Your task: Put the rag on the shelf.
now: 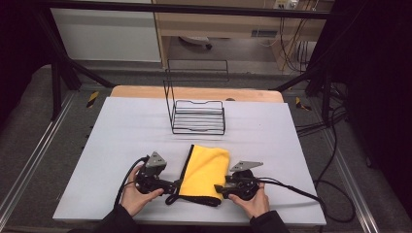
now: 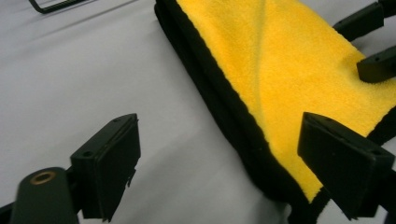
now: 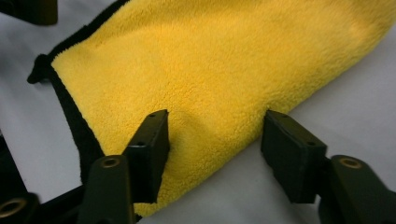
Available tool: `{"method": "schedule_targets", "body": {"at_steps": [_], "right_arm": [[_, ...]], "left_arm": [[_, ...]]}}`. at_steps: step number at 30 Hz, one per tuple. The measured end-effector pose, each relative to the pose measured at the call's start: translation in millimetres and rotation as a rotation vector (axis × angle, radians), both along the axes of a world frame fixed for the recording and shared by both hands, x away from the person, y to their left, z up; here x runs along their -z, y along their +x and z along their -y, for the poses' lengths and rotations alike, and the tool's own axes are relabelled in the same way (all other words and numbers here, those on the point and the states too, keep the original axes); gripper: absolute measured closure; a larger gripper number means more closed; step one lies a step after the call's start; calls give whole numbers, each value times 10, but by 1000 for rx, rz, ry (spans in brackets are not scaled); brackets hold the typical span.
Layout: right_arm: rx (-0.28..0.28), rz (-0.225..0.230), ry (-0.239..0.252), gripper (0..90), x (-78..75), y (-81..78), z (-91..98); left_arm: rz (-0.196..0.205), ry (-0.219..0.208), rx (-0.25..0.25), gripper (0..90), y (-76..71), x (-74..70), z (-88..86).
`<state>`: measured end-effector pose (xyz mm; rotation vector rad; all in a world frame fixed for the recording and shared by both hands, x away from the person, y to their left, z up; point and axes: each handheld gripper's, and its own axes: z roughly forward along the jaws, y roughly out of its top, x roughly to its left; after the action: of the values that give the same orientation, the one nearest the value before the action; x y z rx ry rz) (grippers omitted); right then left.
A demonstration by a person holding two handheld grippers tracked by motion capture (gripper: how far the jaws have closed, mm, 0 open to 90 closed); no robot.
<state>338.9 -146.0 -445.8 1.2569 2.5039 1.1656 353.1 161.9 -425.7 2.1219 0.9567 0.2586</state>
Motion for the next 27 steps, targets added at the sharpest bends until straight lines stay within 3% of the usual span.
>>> {"method": "schedule_targets", "body": {"at_steps": [2, 7, 9, 15, 17, 20, 24, 27], "right_arm": [[5, -11, -10, 498, 34, -21, -24], [31, -39, 31, 801, 27, -60, -44], [30, -53, 35, 825, 9, -37, -26], [30, -48, 9, 832, -103, 3, 100], [29, -65, 15, 830, -108, 33, 198], [23, -51, -14, 815, -102, 63, 304], [-10, 8, -53, 714, -70, 90, 327], [-17, 80, -23, 602, -116, 84, 353]], "left_arm": [[-1, -6, -11, 97, 21, -5, -31], [-8, -33, -45, 106, 65, -19, -110], [-10, -39, -49, 111, 68, -23, -132], [-13, -55, -44, 119, 70, -37, -151], [-8, -58, -44, 119, 70, -42, -153], [-7, -60, -41, 119, 79, -49, -156], [-10, -68, -38, 121, 100, -60, -144], [-6, -72, -36, 120, 139, -90, -129]]}}
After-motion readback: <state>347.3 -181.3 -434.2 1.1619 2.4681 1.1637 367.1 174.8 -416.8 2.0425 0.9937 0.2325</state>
